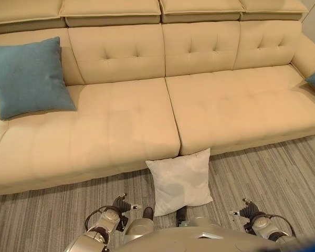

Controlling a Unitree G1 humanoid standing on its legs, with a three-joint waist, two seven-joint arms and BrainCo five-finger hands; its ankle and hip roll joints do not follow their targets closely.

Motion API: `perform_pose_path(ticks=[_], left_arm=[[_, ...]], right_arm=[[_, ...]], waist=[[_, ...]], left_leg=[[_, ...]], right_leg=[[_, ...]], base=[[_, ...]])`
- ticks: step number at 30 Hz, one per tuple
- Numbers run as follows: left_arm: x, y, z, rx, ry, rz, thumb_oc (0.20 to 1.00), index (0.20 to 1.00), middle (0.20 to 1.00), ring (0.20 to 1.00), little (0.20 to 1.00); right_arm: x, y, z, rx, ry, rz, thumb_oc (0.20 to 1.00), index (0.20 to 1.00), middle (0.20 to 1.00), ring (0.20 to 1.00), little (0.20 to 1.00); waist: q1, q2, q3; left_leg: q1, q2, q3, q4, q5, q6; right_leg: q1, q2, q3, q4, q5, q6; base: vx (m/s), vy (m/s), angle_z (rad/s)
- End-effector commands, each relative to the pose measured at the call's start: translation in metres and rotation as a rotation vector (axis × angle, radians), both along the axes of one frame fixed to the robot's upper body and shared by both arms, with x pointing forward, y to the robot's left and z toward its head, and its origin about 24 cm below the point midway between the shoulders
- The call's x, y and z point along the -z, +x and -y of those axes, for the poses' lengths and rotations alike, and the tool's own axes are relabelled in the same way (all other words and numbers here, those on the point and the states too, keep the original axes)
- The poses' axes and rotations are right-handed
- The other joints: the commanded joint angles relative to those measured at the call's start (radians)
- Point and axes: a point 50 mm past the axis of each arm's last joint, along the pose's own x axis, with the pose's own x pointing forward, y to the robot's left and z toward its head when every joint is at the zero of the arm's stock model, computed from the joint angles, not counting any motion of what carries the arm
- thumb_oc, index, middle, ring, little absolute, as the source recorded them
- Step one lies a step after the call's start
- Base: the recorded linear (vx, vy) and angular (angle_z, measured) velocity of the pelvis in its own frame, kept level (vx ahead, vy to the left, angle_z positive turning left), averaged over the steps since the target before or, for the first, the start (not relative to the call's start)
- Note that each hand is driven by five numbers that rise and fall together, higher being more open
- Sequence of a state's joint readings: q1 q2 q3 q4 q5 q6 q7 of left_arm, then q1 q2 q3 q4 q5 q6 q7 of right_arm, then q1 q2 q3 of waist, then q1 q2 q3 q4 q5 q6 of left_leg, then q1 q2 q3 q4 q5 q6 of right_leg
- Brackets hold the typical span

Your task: Pick up all the scattered cushions and arrange them neatly on the sofa.

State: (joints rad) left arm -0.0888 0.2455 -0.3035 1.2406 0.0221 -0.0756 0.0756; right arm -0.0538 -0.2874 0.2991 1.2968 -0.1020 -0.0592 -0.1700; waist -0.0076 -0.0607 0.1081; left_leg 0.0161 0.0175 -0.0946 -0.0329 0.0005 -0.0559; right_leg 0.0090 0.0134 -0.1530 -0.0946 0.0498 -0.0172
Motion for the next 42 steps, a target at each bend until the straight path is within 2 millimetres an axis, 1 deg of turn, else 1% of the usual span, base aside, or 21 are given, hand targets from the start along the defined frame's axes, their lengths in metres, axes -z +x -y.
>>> perform_pose_path(ticks=[1, 3, 7, 8, 9, 10, 13, 15, 17, 18, 19, 24, 25, 27, 28, 29, 31, 32, 33, 37, 42], left_arm=[[0.004, -0.004, 0.007, 0.014, -0.014, -0.029, 1.000, 1.000, 1.000, 1.000, 1.000], [0.005, -0.009, 0.008, 0.012, -0.017, -0.044, 1.000, 1.000, 1.000, 1.000, 1.000], [0.007, -0.016, 0.007, -0.017, -0.021, -0.059, 1.000, 1.000, 1.000, 1.000, 1.000], [0.007, -0.017, 0.003, -0.041, -0.019, -0.062, 1.000, 1.000, 1.000, 1.000, 1.000], [0.007, -0.017, 0.003, -0.041, -0.019, -0.062, 1.000, 1.000, 1.000, 1.000, 1.000], [0.005, -0.016, -0.003, -0.055, -0.005, -0.057, 1.000, 1.000, 1.000, 1.000, 1.000], [0.003, -0.014, -0.010, -0.076, 0.008, -0.046, 1.000, 1.000, 1.000, 1.000, 1.000], [0.002, -0.013, -0.013, -0.081, 0.014, -0.042, 1.000, 1.000, 1.000, 1.000, 1.000], [0.002, -0.014, -0.014, -0.078, 0.021, -0.042, 1.000, 1.000, 1.000, 1.000, 1.000], [0.003, -0.015, -0.015, -0.087, 0.020, -0.043, 1.000, 1.000, 1.000, 1.000, 1.000], [0.004, -0.016, -0.011, -0.093, 0.010, -0.046, 1.000, 1.000, 1.000, 1.000, 1.000], [0.004, -0.012, -0.005, -0.053, 0.002, -0.041, 1.000, 1.000, 1.000, 1.000, 1.000], [0.004, -0.010, -0.002, -0.045, -0.005, -0.036, 1.000, 1.000, 1.000, 1.000, 1.000], [0.004, -0.009, -0.002, -0.041, -0.005, -0.034, 1.000, 1.000, 1.000, 1.000, 1.000], [0.003, -0.005, 0.000, -0.032, -0.005, -0.029, 1.000, 1.000, 1.000, 1.000, 1.000], [0.003, -0.004, 0.001, -0.029, -0.008, -0.024, 1.000, 1.000, 1.000, 1.000, 1.000], [0.003, -0.002, 0.004, -0.025, -0.015, -0.020, 1.000, 1.000, 1.000, 1.000, 1.000], [0.003, -0.002, 0.004, -0.025, -0.015, -0.020, 1.000, 1.000, 1.000, 1.000, 1.000], [0.004, -0.005, 0.005, -0.012, -0.015, -0.030, 1.000, 1.000, 1.000, 1.000, 1.000], [0.004, -0.008, 0.001, -0.015, -0.002, -0.041, 1.000, 1.000, 1.000, 1.000, 1.000], [0.004, -0.014, -0.006, -0.042, 0.009, -0.050, 1.000, 1.000, 1.000, 1.000, 1.000]], right_arm=[[-0.003, -0.001, 0.013, 0.020, -0.033, 0.004, 1.000, 1.000, 1.000, 1.000, 1.000], [-0.003, -0.002, 0.012, 0.010, -0.039, -0.006, 1.000, 1.000, 1.000, 1.000, 1.000], [-0.002, -0.004, 0.012, -0.012, -0.047, -0.024, 1.000, 1.000, 1.000, 1.000, 1.000], [-0.002, -0.001, 0.010, -0.028, -0.048, -0.023, 1.000, 1.000, 1.000, 1.000, 1.000], [-0.002, -0.001, 0.010, -0.028, -0.048, -0.023, 1.000, 1.000, 1.000, 1.000, 1.000], [-0.003, 0.005, 0.007, -0.042, -0.043, -0.014, 1.000, 1.000, 1.000, 1.000, 1.000], [-0.003, 0.009, 0.006, -0.039, -0.036, -0.007, 1.000, 1.000, 1.000, 1.000, 1.000], [-0.005, 0.012, 0.007, -0.042, -0.041, 0.004, 1.000, 1.000, 1.000, 1.000, 1.000], [-0.004, 0.009, 0.008, -0.028, -0.042, 0.000, 1.000, 1.000, 1.000, 1.000, 1.000], [-0.004, 0.009, 0.009, -0.029, -0.047, -0.003, 1.000, 1.000, 1.000, 1.000, 1.000], [-0.005, 0.010, 0.011, -0.021, -0.047, 0.005, 1.000, 1.000, 1.000, 1.000, 1.000], [-0.005, 0.008, 0.011, -0.020, -0.049, 0.005, 1.000, 1.000, 1.000, 1.000, 1.000], [-0.005, 0.007, 0.011, -0.010, -0.045, 0.008, 1.000, 1.000, 1.000, 1.000, 1.000], [-0.004, 0.006, 0.011, -0.005, -0.045, 0.006, 1.000, 1.000, 1.000, 1.000, 1.000], [-0.005, 0.003, 0.015, 0.008, -0.054, 0.000, 1.000, 1.000, 1.000, 1.000, 1.000], [-0.005, 0.003, 0.016, 0.013, -0.056, 0.000, 1.000, 1.000, 1.000, 1.000, 1.000], [-0.006, 0.002, 0.020, 0.028, -0.062, -0.001, 1.000, 1.000, 1.000, 1.000, 1.000], [-0.006, 0.002, 0.020, 0.028, -0.063, -0.001, 1.000, 1.000, 1.000, 1.000, 1.000], [-0.005, -0.003, 0.021, 0.035, -0.062, -0.017, 1.000, 1.000, 1.000, 1.000, 1.000], [-0.002, -0.006, 0.015, 0.025, -0.048, -0.032, 1.000, 1.000, 1.000, 1.000, 1.000], [0.001, -0.005, 0.005, 0.002, -0.024, -0.038, 1.000, 1.000, 1.000, 1.000, 1.000]], waist=[[-0.008, 0.000, -0.009], [-0.008, 0.004, -0.014], [0.006, 0.005, -0.022], [0.017, 0.006, -0.013], [0.017, 0.006, -0.014], [0.022, 0.009, 0.004], [0.023, 0.014, 0.015], [0.032, 0.021, 0.012], [0.033, 0.007, 0.001], [0.040, 0.002, -0.007], [0.041, -0.006, -0.020], [0.031, -0.001, -0.019], [0.025, 0.001, -0.013], [0.022, 0.001, -0.007], [0.017, 0.002, 0.012], [0.012, 0.002, 0.015], [0.001, 0.004, 0.015], [0.001, 0.004, 0.015], [-0.013, 0.014, 0.004], [-0.016, 0.011, -0.017], [0.000, -0.001, -0.036]], left_leg=[[-0.003, -0.059, 0.065, 0.058, -0.057, 0.010], [0.012, -0.056, 0.088, 0.049, -0.060, 0.013], [0.026, -0.067, 0.061, 0.011, -0.054, 0.026], [0.018, -0.073, 0.049, 0.004, -0.050, 0.037], [0.017, -0.073, 0.050, 0.004, -0.050, 0.037], [0.006, -0.073, 0.051, 0.015, -0.047, 0.049], [-0.002, -0.070, 0.040, 0.024, -0.042, 0.053], [-0.004, -0.051, 0.045, 0.021, -0.043, 0.048], [-0.012, -0.055, 0.043, 0.035, -0.047, 0.041], [-0.010, -0.051, 0.049, 0.034, -0.050, 0.035], [-0.004, -0.028, 0.051, 0.023, -0.040, 0.011], [0.014, 0.003, 0.043, -0.018, -0.015, -0.011], [0.004, 0.018, 0.046, -0.020, -0.003, -0.027], [-0.010, 0.023, 0.050, -0.011, 0.002, -0.032], [-0.052, 0.025, 0.072, 0.035, 0.010, -0.034], [-0.064, 0.021, 0.087, 0.052, 0.007, -0.031], [-0.073, 0.024, 0.150, 0.074, -0.002, -0.022], [-0.075, 0.024, 0.150, 0.076, -0.003, -0.022], [-0.053, 0.030, 0.233, 0.056, -0.011, -0.012], [-0.023, 0.021, 0.240, 0.011, -0.012, -0.005], [0.020, 0.010, 0.255, -0.023, -0.025, 0.005]], right_leg=[[0.029, -0.050, -0.027, 0.020, -0.053, 0.120], [0.035, -0.047, -0.015, 0.017, -0.047, 0.119], [0.018, -0.045, -0.003, 0.029, -0.034, 0.129], [-0.036, -0.055, -0.005, 0.104, -0.038, 0.134], [-0.038, -0.055, -0.005, 0.106, -0.039, 0.134], [-0.083, -0.063, -0.004, 0.190, -0.059, 0.143], [-0.108, -0.071, 0.029, 0.246, -0.073, 0.157], [-0.095, -0.114, 0.018, 0.229, -0.064, 0.153], [-0.066, -0.116, 0.033, 0.182, -0.059, 0.149], [-0.048, -0.121, 0.016, 0.147, -0.049, 0.152], [-0.004, -0.100, 0.005, 0.074, -0.043, 0.152], [0.029, -0.077, -0.018, 0.033, -0.052, 0.140], [0.037, -0.071, -0.039, 0.019, -0.060, 0.135], [0.037, -0.070, -0.047, 0.019, -0.063, 0.131], [0.043, -0.073, -0.076, 0.016, -0.066, 0.120], [0.041, -0.077, -0.085, 0.017, -0.066, 0.120], [0.036, -0.086, -0.101, 0.018, -0.064, 0.119], [0.035, -0.085, -0.100, 0.018, -0.064, 0.119], [0.038, -0.085, -0.114, 0.015, -0.064, 0.123], [0.043, -0.088, -0.102, 0.009, -0.057, 0.133], [0.054, -0.099, -0.082, 0.008, -0.051, 0.148]], base=[[-0.01, -0.001, 0.23], [-0.01, 0.030, 0.12], [-0.06, 0.065, -0.23], [-0.12, 0.076, -0.45], [-0.17, 0.088, -0.65], [-0.10, 0.029, -0.62], [-0.06, -0.039, -0.14], [0.00, -0.146, 0.07], [0.05, -0.122, 0.10], [0.14, -0.258, 0.13], [0.13, -0.261, 0.27], [0.03, -0.151, 0.27], [-0.02, -0.150, 0.30], [-0.05, -0.105, 0.58], [-0.07, -0.073, 0.92], [-0.10, -0.063, 0.93], [-0.05, 0.019, 0.52], [0.01, 0.084, 0.54], [0.05, 0.101, 0.58], [0.08, 0.094, 0.13], [0.11, 0.090, -0.07]])
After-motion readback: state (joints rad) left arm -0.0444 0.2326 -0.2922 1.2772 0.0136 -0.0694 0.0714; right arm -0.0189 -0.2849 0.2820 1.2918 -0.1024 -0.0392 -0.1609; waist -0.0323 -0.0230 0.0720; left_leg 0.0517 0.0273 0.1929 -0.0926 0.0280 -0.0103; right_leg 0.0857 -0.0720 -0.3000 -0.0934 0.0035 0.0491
